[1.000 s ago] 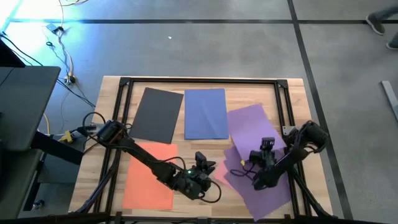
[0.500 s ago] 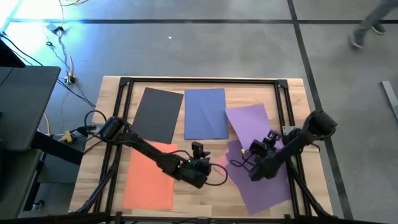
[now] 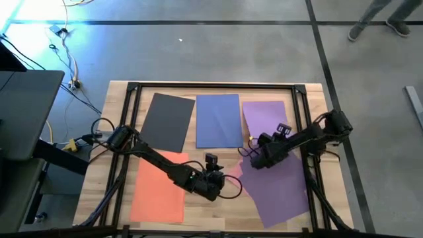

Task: Organize paper
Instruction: Put the violet paper on the top right of the table

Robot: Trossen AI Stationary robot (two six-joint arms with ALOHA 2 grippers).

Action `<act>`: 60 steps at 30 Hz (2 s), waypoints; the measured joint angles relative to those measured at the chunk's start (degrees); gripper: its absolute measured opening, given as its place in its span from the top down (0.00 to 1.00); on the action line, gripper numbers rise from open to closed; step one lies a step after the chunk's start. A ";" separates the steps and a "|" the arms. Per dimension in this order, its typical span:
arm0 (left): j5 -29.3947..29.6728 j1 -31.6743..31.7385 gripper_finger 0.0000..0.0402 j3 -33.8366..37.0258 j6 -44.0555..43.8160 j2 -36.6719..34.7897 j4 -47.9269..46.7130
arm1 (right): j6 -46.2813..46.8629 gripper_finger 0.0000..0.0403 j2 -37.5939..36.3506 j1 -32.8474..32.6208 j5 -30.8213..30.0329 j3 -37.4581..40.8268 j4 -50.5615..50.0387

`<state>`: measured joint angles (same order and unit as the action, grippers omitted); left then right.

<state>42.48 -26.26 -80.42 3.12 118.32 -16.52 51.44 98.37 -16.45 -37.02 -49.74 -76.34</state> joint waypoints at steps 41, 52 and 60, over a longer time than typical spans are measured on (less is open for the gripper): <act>-0.96 0.00 0.72 0.00 0.07 0.00 -0.82 | -14.45 0.84 0.02 8.57 7.52 0.00 5.65; -1.38 0.00 0.72 0.00 0.08 0.00 -0.82 | -21.15 0.70 0.02 6.10 10.76 0.00 5.21; -1.44 0.00 0.72 0.00 0.08 0.00 -0.82 | -21.51 0.70 0.02 2.32 13.67 0.00 1.97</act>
<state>41.04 -26.26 -80.42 3.20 118.32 -17.34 29.93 98.39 -14.13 -23.35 -49.74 -74.37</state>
